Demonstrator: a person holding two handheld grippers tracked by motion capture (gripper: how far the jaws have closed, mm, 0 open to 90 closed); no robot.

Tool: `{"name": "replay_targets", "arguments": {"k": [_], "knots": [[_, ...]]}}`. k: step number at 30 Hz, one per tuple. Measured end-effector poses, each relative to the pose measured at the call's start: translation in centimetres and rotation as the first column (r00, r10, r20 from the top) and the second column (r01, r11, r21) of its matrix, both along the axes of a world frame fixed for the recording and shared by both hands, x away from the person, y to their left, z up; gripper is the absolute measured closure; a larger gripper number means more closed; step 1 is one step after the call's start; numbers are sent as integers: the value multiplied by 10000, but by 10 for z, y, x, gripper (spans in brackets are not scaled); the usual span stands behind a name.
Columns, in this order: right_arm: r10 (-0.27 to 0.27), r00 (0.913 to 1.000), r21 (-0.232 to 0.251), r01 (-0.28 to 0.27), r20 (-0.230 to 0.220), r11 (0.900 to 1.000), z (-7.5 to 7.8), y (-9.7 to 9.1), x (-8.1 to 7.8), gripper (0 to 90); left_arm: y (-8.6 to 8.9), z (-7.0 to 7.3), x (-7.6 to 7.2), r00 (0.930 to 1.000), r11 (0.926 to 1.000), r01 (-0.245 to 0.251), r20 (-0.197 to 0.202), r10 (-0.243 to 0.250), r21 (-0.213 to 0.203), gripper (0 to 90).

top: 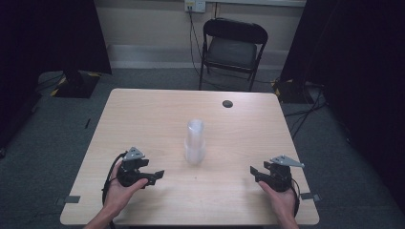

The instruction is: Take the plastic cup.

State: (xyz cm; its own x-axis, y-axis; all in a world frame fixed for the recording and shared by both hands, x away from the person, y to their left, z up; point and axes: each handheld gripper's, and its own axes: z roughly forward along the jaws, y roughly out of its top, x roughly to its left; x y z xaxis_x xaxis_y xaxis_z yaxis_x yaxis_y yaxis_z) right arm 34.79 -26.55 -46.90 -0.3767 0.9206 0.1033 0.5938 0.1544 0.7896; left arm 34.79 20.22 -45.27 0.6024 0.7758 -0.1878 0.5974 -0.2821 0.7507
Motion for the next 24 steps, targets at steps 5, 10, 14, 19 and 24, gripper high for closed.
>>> {"name": "replay_targets", "arguments": {"k": [5,10,14,19,24], "knots": [[-113,9999,139,112,71,9998,1,-1,0,388,-2,1,1,10000,9999,84,54,-84,-105,247],[-96,9999,349,93,72,9993,1,-3,0,401,-7,3,-1,9995,9997,219,227,-216,-127,274],[65,9999,407,-69,97,9991,3,0,-2,395,-11,9,-7,9975,9988,451,555,-438,-207,292],[150,9998,543,-141,-164,9984,5,5,-5,390,-13,18,-14,9978,9966,297,618,-251,-762,296],[168,9999,430,-166,-36,9989,8,6,-7,390,-14,32,-13,9932,9957,219,1160,-113,-905,319]]}}
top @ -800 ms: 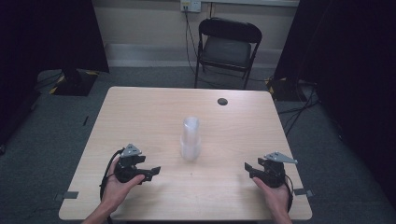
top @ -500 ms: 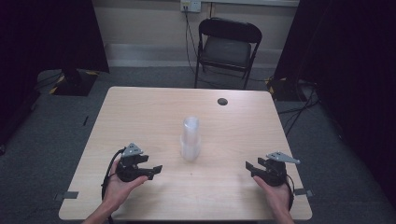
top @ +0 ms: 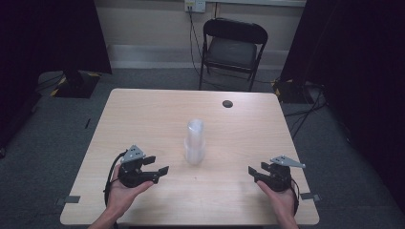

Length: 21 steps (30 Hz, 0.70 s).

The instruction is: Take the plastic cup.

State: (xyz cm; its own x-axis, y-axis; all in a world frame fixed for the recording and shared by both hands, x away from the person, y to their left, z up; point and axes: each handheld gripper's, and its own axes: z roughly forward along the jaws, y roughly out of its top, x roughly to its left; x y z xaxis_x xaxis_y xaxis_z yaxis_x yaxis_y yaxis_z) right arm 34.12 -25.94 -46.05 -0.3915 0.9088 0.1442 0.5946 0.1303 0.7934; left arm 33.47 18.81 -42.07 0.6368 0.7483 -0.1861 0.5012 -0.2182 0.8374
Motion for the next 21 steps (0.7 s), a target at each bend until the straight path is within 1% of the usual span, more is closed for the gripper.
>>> {"name": "replay_targets", "arguments": {"k": [1,2,3,4,5,7,9,10,11,12,13,14,15,17,18,19,20,21], "knots": [[-15,10000,-47,15,65,10000,0,1,0,389,-1,3,1,9999,10000,30,140,-29,-72,328],[7,10000,-56,-7,59,10000,0,1,0,386,-3,8,4,9995,9997,184,259,-180,-165,328],[12,10000,-91,-11,83,10000,0,1,0,385,-5,9,6,9989,9992,378,294,-374,-132,333],[12,10000,-91,-11,83,10000,0,1,0,385,-5,9,6,9989,9992,378,294,-374,-132,357],[29,10000,-39,-29,54,10000,-1,1,0,385,-6,11,7,9979,9986,511,407,-504,-162,371],[49,10000,-35,-49,43,10000,-1,1,0,385,-9,13,10,9969,9978,623,497,-610,-238,371],[45,10000,-38,-45,41,10000,-1,0,0,384,-12,18,14,9967,9959,691,464,-665,-589,371],[22,10000,-42,-22,48,10000,-1,0,0,383,-13,19,15,9965,9947,697,509,-660,-751,370],[39,10000,-41,-39,88,10000,0,0,-1,381,-16,22,20,9979,9903,610,297,-577,-1252,315],[39,10000,-41,-39,88,10000,0,0,-1,381,-16,22,20,9979,9903,610,297,-577,-1252,318],[-15,9999,-76,17,161,10000,1,0,-2,377,-18,24,23,9971,9886,746,240,-721,-1306,324],[-15,9999,-76,17,161,10000,1,0,-2,377,-21,25,24,9955,9865,938,256,-912,-1343,324],[-23,9999,-80,24,154,10000,1,-1,-3,376,-26,28,26,9946,9848,1030,259,-1004,-1398,322],[-61,9999,-20,62,120,10000,1,-2,-3,376,-28,28,28,9941,9847,1075,260,-1049,-1373,316],[-78,9999,29,78,111,10000,1,-3,-3,375,-32,29,32,9945,9876,1025,333,-992,-1190,316],[-118,9999,43,118,106,9999,1,-3,-3,375,-34,29,34,9941,9884,1045,396,-1007,-1099,316],[-118,9999,43,118,106,9999,1,-3,-3,375,-34,29,34,9941,9884,1045,396,-1007,-1099,322],[-119,9999,47,119,60,9999,0,-3,-3,375,-35,30,37,9940,9905,1031,460,-992,-915,322]]}}
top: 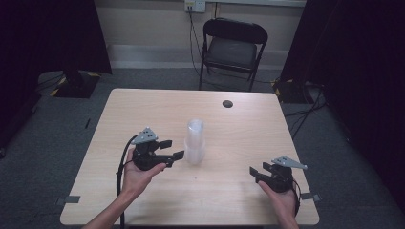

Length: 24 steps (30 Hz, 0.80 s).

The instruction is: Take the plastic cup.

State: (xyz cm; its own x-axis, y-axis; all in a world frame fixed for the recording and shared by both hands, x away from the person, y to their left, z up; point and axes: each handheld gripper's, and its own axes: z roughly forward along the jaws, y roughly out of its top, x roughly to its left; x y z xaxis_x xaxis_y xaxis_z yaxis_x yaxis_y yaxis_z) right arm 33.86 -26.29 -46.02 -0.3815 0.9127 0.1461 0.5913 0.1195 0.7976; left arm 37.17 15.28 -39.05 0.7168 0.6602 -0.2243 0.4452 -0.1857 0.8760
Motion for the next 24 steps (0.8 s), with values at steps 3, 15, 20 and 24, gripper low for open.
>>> {"name": "replay_targets", "arguments": {"k": [3,15,20,24], "knots": [[9,10000,-38,-10,-20,10000,0,0,0,373,-3,1,3,9994,9998,-215,284,215,-21,364],[12,9997,-63,-10,237,10000,1,2,-3,351,-10,5,21,9929,9998,-61,1185,36,205,300],[218,9978,243,-233,627,9994,5,1,-4,313,-15,4,31,9928,10000,-67,1193,63,32,286],[383,9973,256,-400,629,9989,6,3,-6,294,-24,8,37,9894,9994,-211,1444,168,286,235]]}}
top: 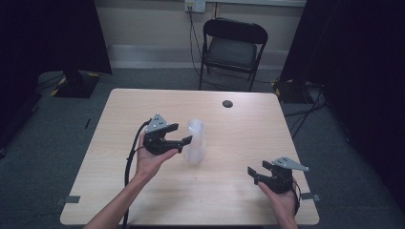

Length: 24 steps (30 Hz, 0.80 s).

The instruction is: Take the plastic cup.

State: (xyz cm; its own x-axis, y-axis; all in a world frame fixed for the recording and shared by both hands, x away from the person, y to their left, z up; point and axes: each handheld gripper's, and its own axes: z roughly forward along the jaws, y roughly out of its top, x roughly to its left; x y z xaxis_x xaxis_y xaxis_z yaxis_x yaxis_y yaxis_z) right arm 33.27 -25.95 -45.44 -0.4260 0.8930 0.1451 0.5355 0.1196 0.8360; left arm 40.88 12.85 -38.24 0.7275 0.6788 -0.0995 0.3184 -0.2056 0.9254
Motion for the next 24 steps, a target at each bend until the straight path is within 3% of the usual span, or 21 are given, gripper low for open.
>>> {"name": "replay_targets", "arguments": {"k": [6,14,19,24], "knots": [[-45,10000,-47,45,6,10000,0,-2,-2,295,-11,3,6,9999,9998,156,-11,-156,-83,158],[8,9999,-85,-9,-104,10000,-2,0,-1,300,-33,-7,14,9988,9950,472,50,-478,875,190],[70,9999,-128,-71,-118,9999,-3,1,-1,303,-40,-11,21,9984,9942,566,-41,-564,913,212],[85,9998,-128,-87,-170,9999,-4,1,0,303,-49,-17,24,9986,9904,523,44,-533,1278,262]]}}
